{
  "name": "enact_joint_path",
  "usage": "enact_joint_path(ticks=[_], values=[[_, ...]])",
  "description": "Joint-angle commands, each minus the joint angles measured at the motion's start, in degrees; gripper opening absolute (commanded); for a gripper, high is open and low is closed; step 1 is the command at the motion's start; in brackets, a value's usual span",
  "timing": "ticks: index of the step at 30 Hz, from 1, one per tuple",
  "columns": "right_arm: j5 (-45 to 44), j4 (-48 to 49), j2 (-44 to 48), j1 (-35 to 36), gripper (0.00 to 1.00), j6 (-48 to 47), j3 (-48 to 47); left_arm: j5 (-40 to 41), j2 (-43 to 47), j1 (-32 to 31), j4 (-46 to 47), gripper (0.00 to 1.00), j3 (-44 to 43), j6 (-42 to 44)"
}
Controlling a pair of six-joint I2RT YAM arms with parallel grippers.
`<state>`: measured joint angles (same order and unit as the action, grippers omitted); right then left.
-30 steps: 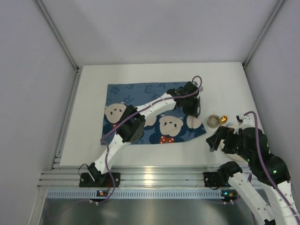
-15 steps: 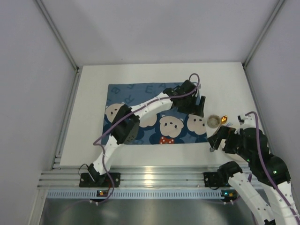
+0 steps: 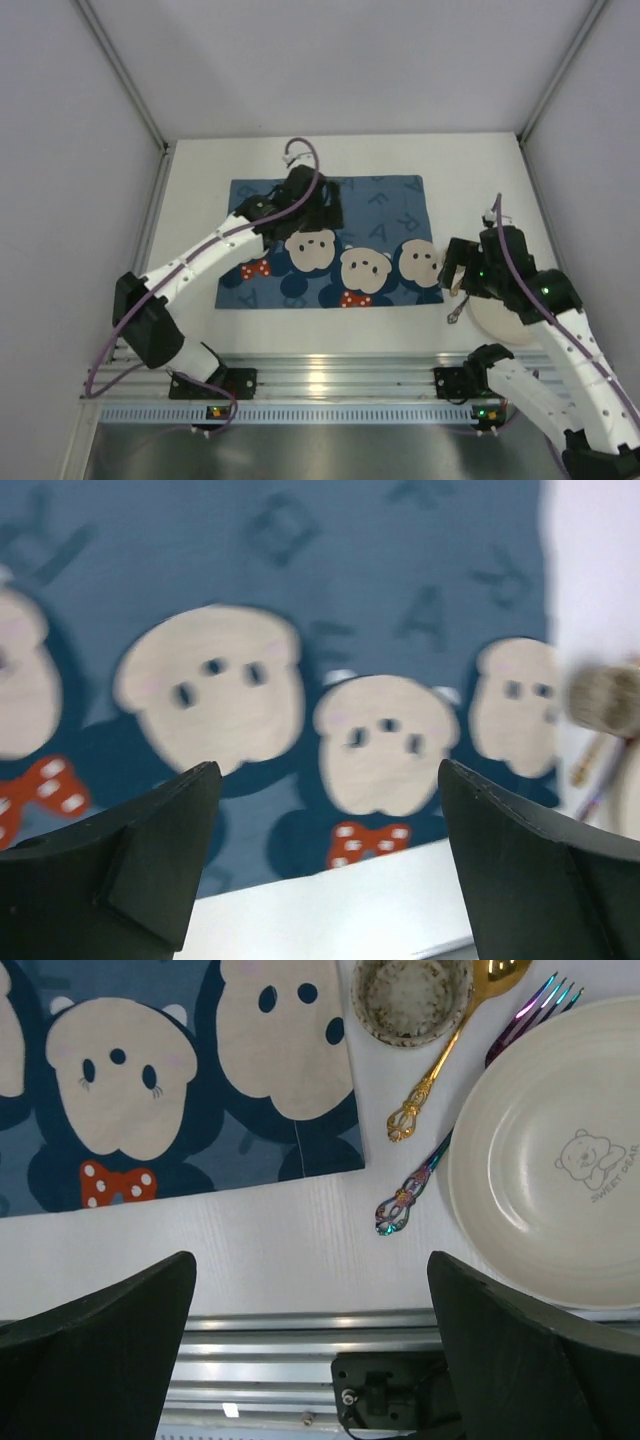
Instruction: Set the dinner table for one person
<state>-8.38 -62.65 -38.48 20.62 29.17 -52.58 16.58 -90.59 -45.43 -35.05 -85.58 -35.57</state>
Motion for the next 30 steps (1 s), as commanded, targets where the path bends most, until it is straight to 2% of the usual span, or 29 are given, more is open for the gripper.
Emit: enact_joint_path(ticks=[1,6,9,10,14,17,24,30], values=[[-3.2,5.5,-7.6,0.6,1.00,-1.9,-4.0,-6.5,4.6,11.1,0.1,0.94,13.0,-6.5],[-4.2,8.1,-23.9,0.6,1.00,-3.9,-8.4,-0.2,15.0,11.1,-2.6,0.95,20.3,-3.4],[-4.5,11.1,-32.0,0.3,0.94,-3.8,-10.7,2.7,19.0,11.2,-5.6,0.95,21.7,-0.1],[-4.6,11.6,-33.8,0.1,0.84,-3.8,-11.2,3.4,19.7,11.2,-6.8,0.95,21.6,1.1],[-4.9,14.0,-42.8,-1.3,0.68,-3.2,-13.2,4.6,21.3,11.2,-11.5,0.94,21.3,2.7],[-4.9,15.1,-47.0,-3.0,0.59,-3.2,-14.5,4.9,23.8,11.2,-12.1,0.94,22.6,3.1],[-5.0,16.7,-53.3,-8.4,0.56,-4.6,-16.5,5.7,28.3,11.2,-15.2,0.93,25.5,1.8],[-4.6,17.7,-59.2,-9.6,0.48,-5.3,-18.2,6.6,32.5,11.2,-16.9,0.94,29.0,1.1]])
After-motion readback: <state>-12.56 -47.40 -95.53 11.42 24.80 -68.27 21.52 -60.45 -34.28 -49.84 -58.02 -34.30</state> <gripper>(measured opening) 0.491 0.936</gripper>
